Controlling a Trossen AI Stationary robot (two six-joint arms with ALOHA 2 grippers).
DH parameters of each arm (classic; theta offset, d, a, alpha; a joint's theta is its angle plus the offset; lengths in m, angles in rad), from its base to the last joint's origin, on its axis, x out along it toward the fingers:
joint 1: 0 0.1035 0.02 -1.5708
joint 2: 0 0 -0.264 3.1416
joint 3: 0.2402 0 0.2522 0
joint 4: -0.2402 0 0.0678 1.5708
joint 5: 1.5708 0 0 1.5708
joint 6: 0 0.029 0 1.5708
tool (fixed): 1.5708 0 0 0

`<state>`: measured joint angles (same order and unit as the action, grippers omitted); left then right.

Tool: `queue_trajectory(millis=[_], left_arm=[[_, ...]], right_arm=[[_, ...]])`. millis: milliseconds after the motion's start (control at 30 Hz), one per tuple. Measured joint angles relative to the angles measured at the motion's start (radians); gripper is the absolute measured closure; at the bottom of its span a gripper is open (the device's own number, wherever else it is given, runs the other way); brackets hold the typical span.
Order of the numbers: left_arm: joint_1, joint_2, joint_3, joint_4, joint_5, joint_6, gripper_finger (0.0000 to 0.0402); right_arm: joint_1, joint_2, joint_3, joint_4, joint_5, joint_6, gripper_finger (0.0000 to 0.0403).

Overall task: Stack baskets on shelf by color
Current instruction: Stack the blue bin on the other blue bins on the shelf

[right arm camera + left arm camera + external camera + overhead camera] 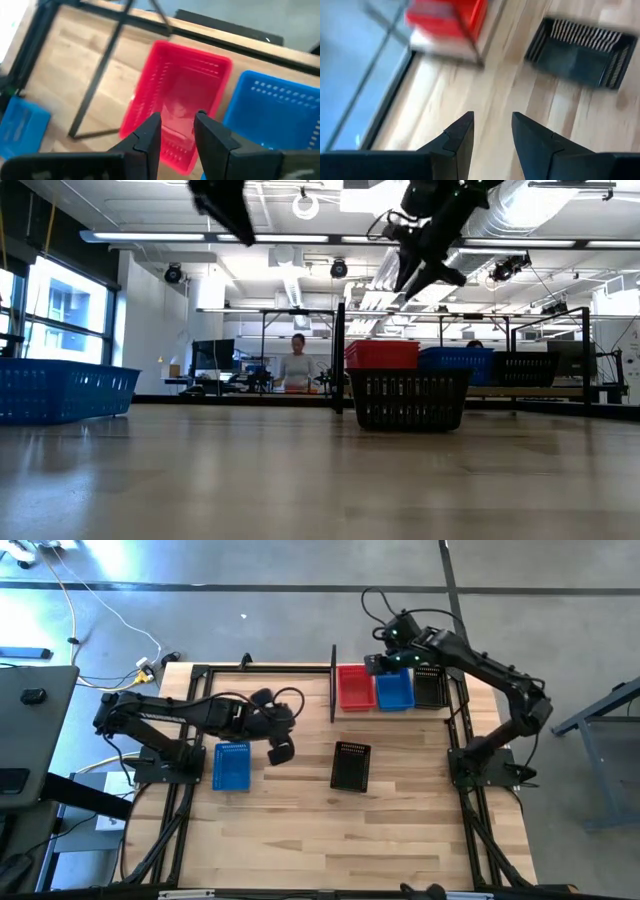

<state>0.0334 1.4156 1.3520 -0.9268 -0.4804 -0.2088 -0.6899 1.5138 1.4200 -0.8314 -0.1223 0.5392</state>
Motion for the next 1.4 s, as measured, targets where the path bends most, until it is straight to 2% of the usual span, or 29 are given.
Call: queue_trajectory(millis=[367,467,833,1233,1400], left_arm=[[-0.015,-0.036,-0.004,-0.362,-0.014,-0.410,0.0280],[-0.029,-0.064,-0.062,-0.401,-0.020,-0.524,0.0280],[-0.042,-0.225,-0.311,-0.414,0.105,-0.875,0.0280],[-0.042,-0.260,-0.514,-0.420,0.266,-1.032,0.0280],[-0.042,-0.259,-0.569,-0.418,0.291,-1.072,0.0280]], right_arm=[[0.096,-0.062,0.000,-0.002,-0.012,-0.122,0.0300],[0.125,-0.063,0.000,0.001,-0.012,-0.122,0.0300],[0.176,-0.063,0.000,0.007,-0.012,-0.148,0.0300],[0.175,-0.063,0.000,0.030,0.001,-0.148,0.0301],[0.175,-0.063,0.000,0.032,0.001,-0.148,0.0301]])
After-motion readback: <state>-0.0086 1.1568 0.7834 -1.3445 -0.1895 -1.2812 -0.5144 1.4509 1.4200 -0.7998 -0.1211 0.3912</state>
